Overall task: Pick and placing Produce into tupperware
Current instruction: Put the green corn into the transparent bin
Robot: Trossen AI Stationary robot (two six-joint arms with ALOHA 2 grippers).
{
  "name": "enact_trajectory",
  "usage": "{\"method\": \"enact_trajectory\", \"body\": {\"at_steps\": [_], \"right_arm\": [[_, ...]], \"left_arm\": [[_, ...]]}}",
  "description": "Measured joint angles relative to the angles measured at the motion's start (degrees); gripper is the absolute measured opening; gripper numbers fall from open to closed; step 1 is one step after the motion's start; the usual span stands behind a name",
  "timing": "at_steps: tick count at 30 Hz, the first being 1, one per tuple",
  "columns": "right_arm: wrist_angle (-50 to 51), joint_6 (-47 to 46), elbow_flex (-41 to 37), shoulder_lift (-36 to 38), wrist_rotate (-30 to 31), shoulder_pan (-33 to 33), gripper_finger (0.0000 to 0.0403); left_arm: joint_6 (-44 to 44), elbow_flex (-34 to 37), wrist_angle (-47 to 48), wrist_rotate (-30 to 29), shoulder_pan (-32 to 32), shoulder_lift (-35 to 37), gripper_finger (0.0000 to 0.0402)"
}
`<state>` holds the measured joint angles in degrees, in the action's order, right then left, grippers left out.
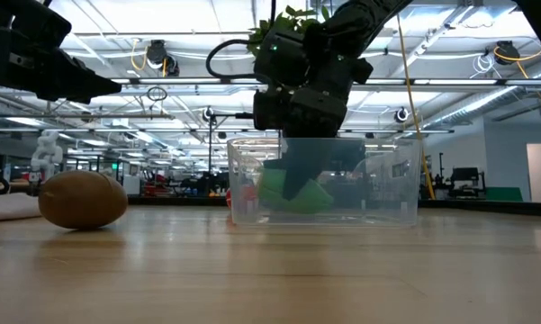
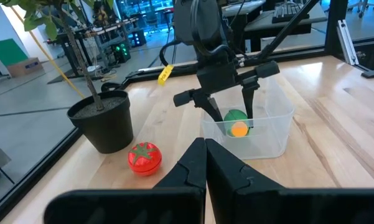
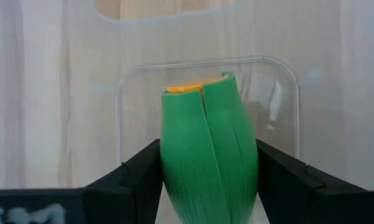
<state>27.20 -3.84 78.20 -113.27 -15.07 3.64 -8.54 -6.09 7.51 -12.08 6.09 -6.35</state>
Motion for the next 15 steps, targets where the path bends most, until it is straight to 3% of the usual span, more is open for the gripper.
{"method": "enact_trajectory", "body": {"at_steps": [15], "right_arm": [[-0.4,0.2,0.1,-0.9,-0.1,0.0,0.0203]], "left_arm": [[0.0,0.0,0.0,0.0,0.0,0.0,0.0003]]}}
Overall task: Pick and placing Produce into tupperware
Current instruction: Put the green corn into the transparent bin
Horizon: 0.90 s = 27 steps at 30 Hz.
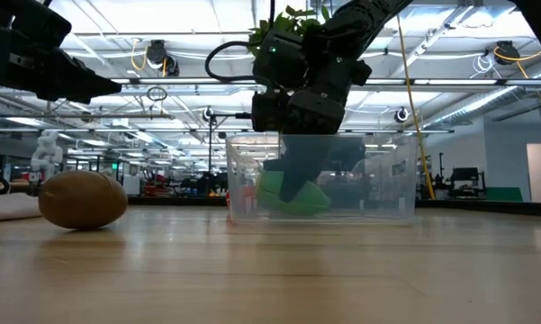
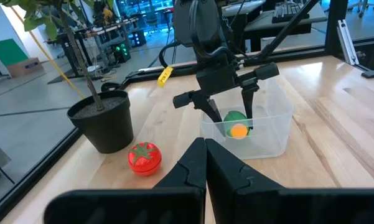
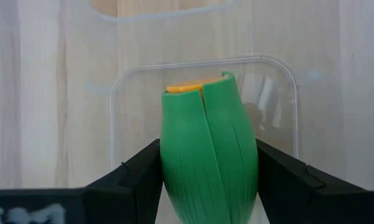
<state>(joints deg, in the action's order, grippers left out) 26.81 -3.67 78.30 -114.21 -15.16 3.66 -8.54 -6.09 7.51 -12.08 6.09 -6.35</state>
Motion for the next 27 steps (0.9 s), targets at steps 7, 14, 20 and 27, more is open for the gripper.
{"method": "enact_trajectory", "body": {"at_steps": [7,14,20,27], "right_arm": [[-0.3,-0.6,0.0,0.0,-0.1,0.0,0.023],[-0.9,-1.3,-0.1,-0.1,0.0,0.1,0.0261],[-2.1,-1.6,-0.1,-0.1,-0.1,0.0,0.0272],[-2.0,-1.2,1.3,0.2,0.1,-0.4,0.0285]], "left_arm": [[0.0,0.0,0.0,0.0,0.0,0.0,0.0003],[0.0,0.0,0.0,0.0,0.0,0.0,0.0003],[0.0,0.0,0.1,0.0,0.0,0.0,0.0003],[0.0,0.0,0.5,0.0,0.0,0.0,0.0003]]}}
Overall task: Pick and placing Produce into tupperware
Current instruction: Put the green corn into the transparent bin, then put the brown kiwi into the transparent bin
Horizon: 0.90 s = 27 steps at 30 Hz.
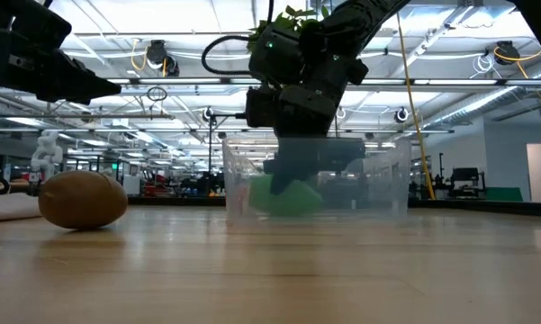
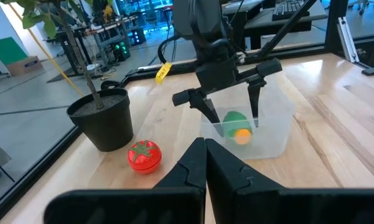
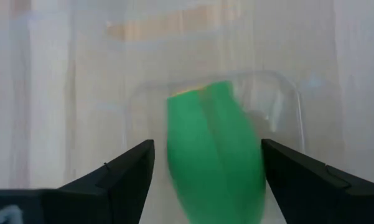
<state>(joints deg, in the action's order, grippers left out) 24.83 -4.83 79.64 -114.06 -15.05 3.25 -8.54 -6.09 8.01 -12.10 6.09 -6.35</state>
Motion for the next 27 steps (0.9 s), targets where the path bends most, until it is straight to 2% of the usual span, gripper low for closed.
{"method": "enact_trajectory", "body": {"at_steps": [7,14,27], "right_arm": [[0.7,1.1,2.2,0.2,1.7,-1.5,0.029],[4.2,2.3,3.9,0.2,7.4,-1.9,0.029],[2.8,3.2,4.1,5.3,8.0,-1.9,0.029]], "left_arm": [[0.0,0.0,0.0,0.0,0.0,0.0,0.0003],[0.1,0.0,0.0,0.0,0.0,0.0,0.0003],[0.5,0.0,0.0,0.0,0.0,0.0,0.0003]]}}
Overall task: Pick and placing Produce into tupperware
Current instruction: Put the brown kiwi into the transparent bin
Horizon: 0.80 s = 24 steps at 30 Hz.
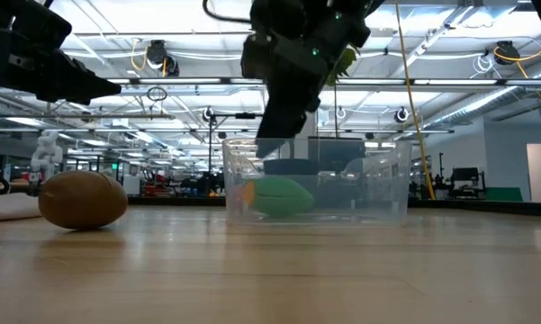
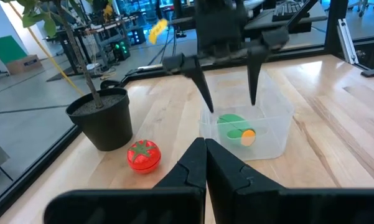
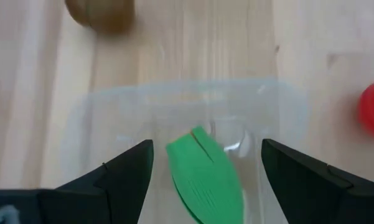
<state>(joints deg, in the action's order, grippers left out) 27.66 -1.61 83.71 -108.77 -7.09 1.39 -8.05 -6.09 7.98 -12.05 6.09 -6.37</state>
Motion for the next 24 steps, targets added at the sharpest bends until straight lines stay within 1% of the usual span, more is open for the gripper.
{"method": "enact_trajectory", "body": {"at_steps": [5,15,18,24], "right_arm": [[-0.2,1.8,0.0,1.0,1.1,0.0,0.0283],[-0.5,2.3,0.0,1.1,1.1,0.0,0.0215],[-0.4,2.3,0.0,1.1,1.1,0.0,0.0189],[-0.4,3.6,0.0,1.1,1.1,0.0,0.0113]], "left_arm": [[0.0,0.0,0.0,0.0,0.0,0.0,0.0003],[0.6,0.0,0.0,0.0,0.0,0.0,0.0003],[0.5,0.0,0.0,0.0,0.0,0.0,0.0003],[0.5,0.0,0.0,0.0,0.0,0.0,0.0003]]}}
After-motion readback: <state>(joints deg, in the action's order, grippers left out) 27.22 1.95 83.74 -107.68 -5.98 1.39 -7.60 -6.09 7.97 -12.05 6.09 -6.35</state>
